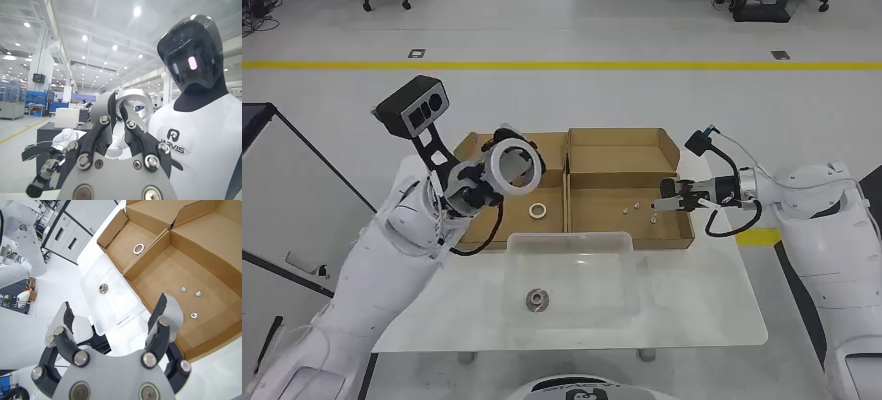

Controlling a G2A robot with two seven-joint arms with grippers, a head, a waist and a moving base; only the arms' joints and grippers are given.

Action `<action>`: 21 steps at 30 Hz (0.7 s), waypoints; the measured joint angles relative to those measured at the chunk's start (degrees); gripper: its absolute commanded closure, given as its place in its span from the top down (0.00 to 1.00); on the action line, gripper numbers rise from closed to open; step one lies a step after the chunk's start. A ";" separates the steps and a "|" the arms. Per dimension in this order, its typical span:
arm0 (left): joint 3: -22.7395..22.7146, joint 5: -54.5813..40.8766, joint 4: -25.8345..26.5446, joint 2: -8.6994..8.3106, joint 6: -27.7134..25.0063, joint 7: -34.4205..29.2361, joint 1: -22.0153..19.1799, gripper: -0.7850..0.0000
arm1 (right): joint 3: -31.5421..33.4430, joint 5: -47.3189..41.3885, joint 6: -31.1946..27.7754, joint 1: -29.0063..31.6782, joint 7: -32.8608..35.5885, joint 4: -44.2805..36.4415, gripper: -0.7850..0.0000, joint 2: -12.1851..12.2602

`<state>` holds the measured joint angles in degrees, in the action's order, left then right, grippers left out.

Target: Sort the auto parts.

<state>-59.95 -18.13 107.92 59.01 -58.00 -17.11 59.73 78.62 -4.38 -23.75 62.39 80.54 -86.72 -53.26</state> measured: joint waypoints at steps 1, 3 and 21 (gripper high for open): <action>0.00 -1.43 0.50 0.21 0.00 0.95 0.19 0.00 | 0.00 0.00 0.00 0.00 0.00 0.00 1.00 0.00; -0.07 -3.90 1.38 0.59 0.00 2.68 0.49 0.00 | 0.00 0.00 0.00 0.00 0.00 0.00 1.00 0.00; -4.46 -6.63 1.79 4.39 0.00 -3.20 3.00 0.00 | 0.00 0.00 0.00 0.00 0.00 0.00 1.00 0.00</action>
<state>-64.41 -24.76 109.71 63.40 -58.00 -20.31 62.73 78.62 -4.38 -23.75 62.39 80.54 -86.72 -53.26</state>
